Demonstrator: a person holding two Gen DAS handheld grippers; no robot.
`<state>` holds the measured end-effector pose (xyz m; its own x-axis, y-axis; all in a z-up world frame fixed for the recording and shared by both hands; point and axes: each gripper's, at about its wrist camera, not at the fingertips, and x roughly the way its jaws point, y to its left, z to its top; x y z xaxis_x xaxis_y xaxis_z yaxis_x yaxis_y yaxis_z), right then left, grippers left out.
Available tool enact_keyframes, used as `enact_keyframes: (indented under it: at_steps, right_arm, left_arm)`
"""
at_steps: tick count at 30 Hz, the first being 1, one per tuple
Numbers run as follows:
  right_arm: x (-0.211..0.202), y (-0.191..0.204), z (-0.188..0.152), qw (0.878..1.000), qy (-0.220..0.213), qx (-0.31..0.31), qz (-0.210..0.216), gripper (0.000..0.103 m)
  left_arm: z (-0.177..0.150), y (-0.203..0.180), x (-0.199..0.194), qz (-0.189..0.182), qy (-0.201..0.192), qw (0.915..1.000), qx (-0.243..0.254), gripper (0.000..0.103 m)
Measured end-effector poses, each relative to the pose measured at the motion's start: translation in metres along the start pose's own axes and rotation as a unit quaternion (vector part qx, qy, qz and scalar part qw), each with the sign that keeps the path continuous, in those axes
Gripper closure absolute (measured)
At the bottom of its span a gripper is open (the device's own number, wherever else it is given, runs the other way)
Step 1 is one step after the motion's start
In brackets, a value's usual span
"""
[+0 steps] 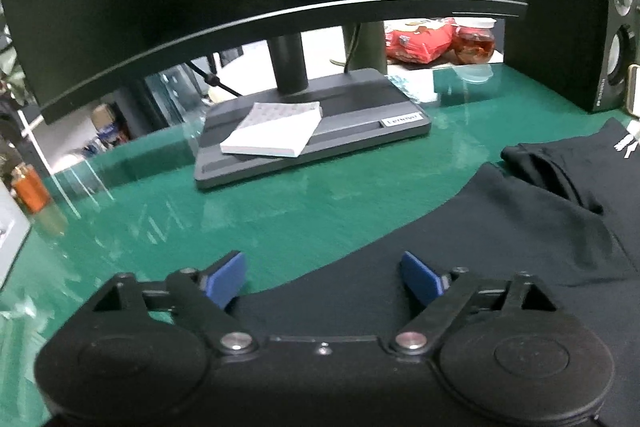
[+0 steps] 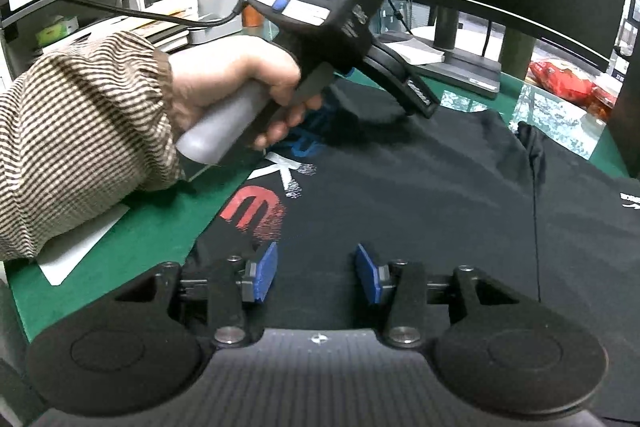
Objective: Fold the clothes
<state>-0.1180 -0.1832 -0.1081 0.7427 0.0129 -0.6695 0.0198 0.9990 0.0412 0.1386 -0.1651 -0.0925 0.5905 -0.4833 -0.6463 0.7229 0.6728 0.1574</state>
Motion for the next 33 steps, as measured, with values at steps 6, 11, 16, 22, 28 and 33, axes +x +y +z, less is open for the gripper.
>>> enact_keyframes:
  at_steps: [6, 11, 16, 22, 28, 33]
  right_arm:
    - [-0.005, -0.001, 0.0, 1.0, -0.008, 0.013, 0.01, 0.052]
    - [-0.032, -0.05, 0.006, 0.99, -0.073, 0.105, -0.054, 0.052]
    - [-0.043, -0.119, 0.01, 0.968, -0.085, 0.176, -0.155, 0.056]
    - [-0.028, -0.155, 0.002, 0.958, -0.066, 0.207, -0.187, 0.082]
    - [-0.015, -0.171, -0.009, 0.954, -0.045, 0.229, -0.19, 0.082]
    - [-0.018, -0.171, -0.015, 0.955, -0.048, 0.234, -0.177, 0.082]
  left_arm:
    - [0.002, 0.01, -0.003, 0.013, -0.003, 0.9996, -0.024, 0.013]
    - [-0.015, 0.058, -0.054, -0.05, -0.032, 0.9889, -0.136, 0.012]
    - [-0.052, 0.057, -0.101, -0.118, -0.023, 0.9826, -0.141, 0.012]
    - [-0.077, 0.011, -0.116, -0.19, 0.024, 0.9775, -0.088, 0.016]
    - [-0.083, -0.023, -0.116, -0.147, 0.034, 0.9885, 0.01, 0.015]
    - [-0.083, -0.014, -0.11, -0.128, 0.037, 0.9909, 0.021, 0.015]
